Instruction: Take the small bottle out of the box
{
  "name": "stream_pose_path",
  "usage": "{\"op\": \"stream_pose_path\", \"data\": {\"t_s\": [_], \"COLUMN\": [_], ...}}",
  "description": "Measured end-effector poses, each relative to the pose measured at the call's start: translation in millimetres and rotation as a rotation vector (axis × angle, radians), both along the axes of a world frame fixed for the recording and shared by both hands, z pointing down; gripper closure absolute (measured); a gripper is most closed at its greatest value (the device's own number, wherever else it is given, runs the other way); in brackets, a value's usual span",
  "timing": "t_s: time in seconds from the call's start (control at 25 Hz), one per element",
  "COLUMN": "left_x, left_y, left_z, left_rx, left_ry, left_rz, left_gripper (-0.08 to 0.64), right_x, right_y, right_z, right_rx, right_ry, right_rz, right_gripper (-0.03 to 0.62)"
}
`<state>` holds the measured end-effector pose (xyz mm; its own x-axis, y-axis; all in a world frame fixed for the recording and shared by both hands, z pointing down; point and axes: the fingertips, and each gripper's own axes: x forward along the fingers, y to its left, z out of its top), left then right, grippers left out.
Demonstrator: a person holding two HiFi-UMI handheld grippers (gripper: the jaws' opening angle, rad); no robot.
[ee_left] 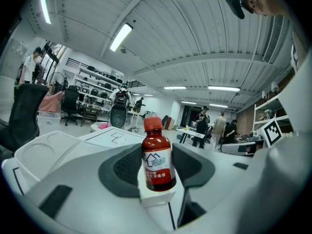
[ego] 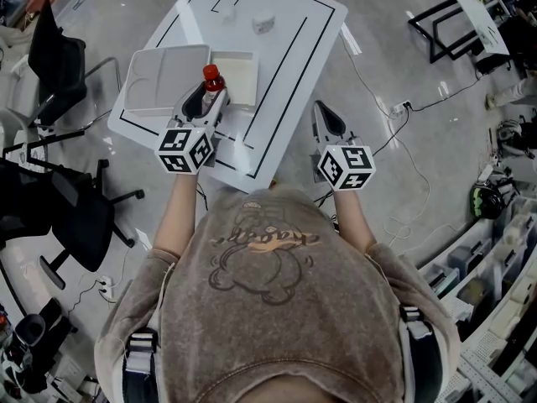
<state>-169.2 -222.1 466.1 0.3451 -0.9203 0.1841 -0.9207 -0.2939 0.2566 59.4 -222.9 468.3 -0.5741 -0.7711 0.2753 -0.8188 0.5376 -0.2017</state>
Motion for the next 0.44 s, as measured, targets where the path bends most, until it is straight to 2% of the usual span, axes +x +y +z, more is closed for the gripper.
{"op": "stream_pose_path", "data": {"t_s": [0.44], "left_x": [-4.6], "left_y": [1.7], "left_z": [5.4], "left_rx": [-0.029], "left_ry": [0.015], "left_rz": [-0.007], "left_gripper": [0.357], "right_x": [-3.3], "right_y": [5.6], "right_z": [1.5], "right_rx": [-0.006], "right_ry": [0.011], "right_rz": [-0.001], "right_gripper": [0.595]}}
